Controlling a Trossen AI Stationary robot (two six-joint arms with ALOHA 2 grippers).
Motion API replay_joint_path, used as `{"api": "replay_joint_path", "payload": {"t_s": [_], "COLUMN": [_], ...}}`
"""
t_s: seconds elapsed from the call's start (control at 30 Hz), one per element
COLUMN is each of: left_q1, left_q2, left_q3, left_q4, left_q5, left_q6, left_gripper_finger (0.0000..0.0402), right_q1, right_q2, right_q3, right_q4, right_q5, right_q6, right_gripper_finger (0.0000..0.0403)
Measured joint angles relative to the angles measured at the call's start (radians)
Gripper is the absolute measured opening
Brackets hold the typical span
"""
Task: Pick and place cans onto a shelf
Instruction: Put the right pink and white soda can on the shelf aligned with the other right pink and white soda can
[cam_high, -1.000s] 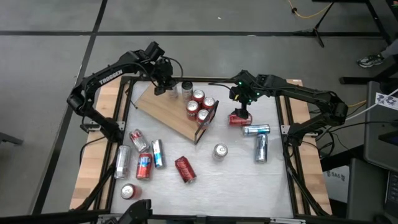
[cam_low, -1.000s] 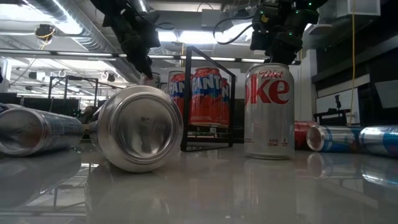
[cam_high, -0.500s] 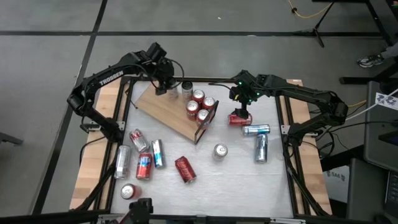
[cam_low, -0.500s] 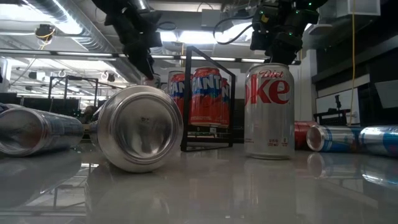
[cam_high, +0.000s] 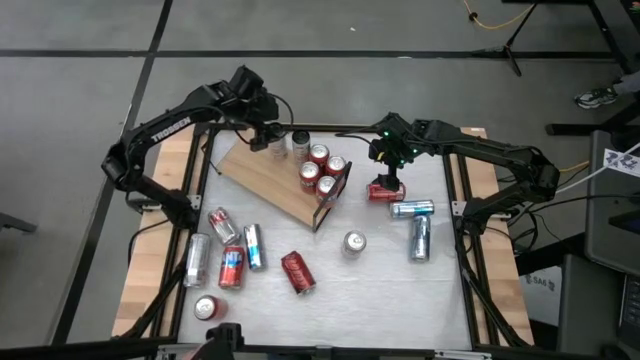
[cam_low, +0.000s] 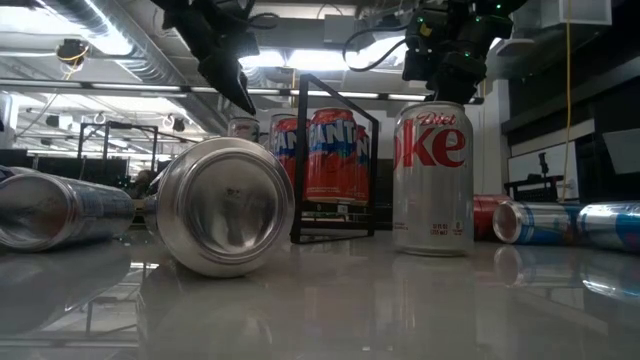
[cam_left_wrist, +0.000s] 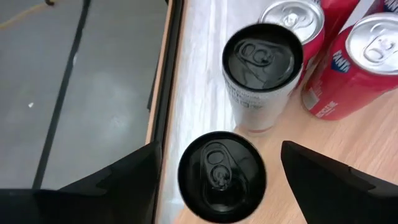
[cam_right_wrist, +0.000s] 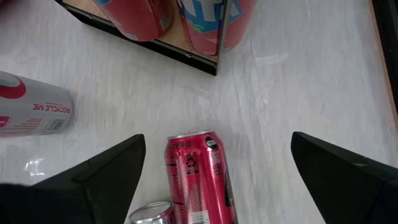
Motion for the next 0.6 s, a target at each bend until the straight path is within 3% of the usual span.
{"api": "replay_joint_path", "payload": {"t_s": [0.33, 0.43, 0.6], "left_q1": [0.0, 0.0, 0.001], "left_q2": [-0.127, -0.169, -0.2], "left_q3": [-0.001, -0.001, -0.001], "left_q4": [-0.003, -0.029, -0.178], "left_q5": [-0.018, -0.055, -0.2], "left_q6": [-0.006, -0.081, -0.313], "left_gripper_finger": [0.0322, 0.0322, 0.0322], "right_q1": [0.0, 0.0, 0.0], "right_q2": [0.0, 0.0, 0.0], "right_q3": [0.0, 0.0, 0.0], "right_q4": [0.0, 0.0, 0.0], "right_q5": [0.0, 0.0, 0.0], "right_q6": [0.0, 0.0, 0.0], "right_gripper_finger": [0.039, 0.039, 0.039]}}
